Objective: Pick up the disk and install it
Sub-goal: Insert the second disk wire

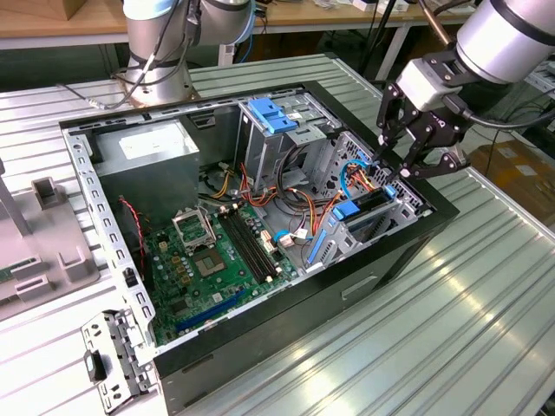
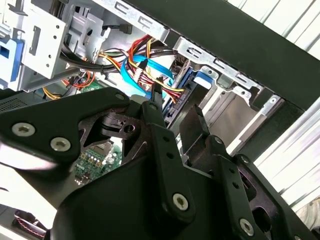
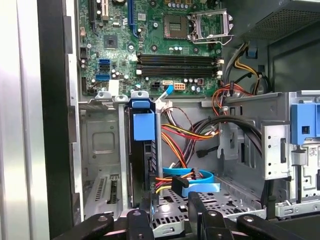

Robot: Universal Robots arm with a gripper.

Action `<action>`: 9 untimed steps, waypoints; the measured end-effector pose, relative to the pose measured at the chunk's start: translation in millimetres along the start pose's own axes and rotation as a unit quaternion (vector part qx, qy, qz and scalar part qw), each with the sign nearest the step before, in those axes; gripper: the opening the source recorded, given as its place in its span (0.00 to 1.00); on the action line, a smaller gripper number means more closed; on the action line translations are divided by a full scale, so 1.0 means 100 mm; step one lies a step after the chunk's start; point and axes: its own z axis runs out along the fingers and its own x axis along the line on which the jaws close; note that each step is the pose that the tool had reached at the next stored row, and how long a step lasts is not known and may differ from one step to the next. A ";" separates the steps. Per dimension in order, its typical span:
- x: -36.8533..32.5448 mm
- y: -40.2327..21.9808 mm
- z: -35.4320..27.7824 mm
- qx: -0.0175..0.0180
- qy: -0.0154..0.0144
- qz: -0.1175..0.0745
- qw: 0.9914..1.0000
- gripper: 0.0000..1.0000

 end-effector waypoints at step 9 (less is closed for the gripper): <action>0.011 0.025 0.087 0.000 0.000 0.000 1.000 0.42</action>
